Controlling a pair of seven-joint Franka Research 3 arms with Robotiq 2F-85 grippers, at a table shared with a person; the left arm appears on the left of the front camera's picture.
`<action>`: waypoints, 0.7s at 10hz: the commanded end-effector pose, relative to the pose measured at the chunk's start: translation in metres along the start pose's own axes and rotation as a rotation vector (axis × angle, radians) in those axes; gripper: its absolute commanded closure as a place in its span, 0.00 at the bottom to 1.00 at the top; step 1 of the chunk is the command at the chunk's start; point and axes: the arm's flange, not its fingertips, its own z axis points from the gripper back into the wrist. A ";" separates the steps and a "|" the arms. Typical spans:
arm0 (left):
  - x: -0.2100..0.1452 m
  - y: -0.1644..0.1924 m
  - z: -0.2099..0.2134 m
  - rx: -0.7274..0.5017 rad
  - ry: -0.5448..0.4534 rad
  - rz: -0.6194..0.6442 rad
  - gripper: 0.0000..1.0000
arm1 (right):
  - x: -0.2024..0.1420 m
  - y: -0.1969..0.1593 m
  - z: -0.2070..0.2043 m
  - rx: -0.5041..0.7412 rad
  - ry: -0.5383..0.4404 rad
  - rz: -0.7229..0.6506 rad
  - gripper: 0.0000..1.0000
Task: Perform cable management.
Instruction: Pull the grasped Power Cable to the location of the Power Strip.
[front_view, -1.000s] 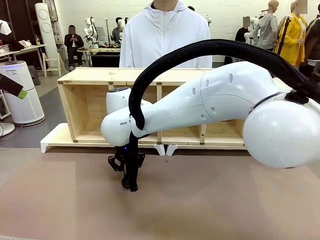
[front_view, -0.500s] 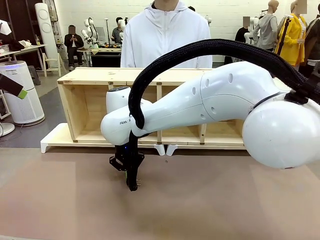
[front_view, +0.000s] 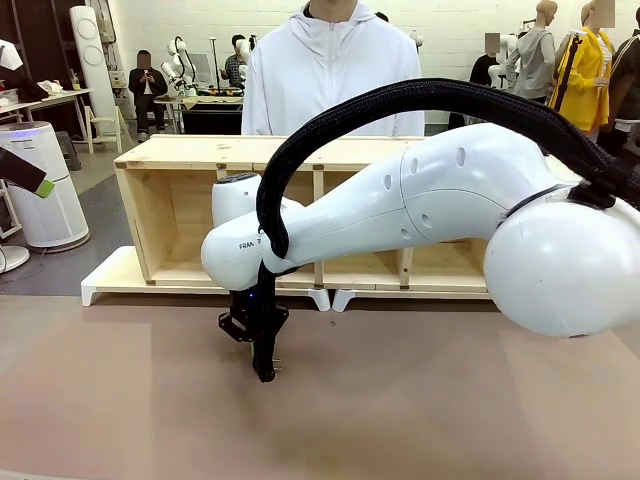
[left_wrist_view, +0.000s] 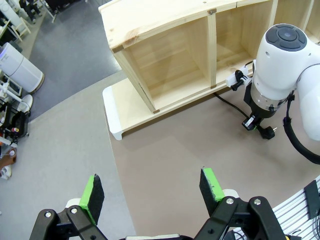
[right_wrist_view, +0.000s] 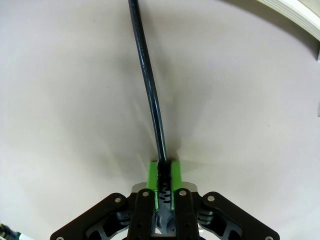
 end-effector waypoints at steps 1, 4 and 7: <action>0.002 0.000 -0.001 0.004 -0.005 0.000 0.00 | 0.000 0.000 0.000 0.000 0.001 -0.001 1.00; 0.002 0.000 -0.001 0.004 -0.005 0.000 0.00 | 0.000 0.000 0.000 0.000 0.001 -0.001 1.00; 0.002 0.000 -0.001 0.004 -0.005 0.000 0.00 | 0.000 0.000 0.000 0.000 0.001 -0.001 1.00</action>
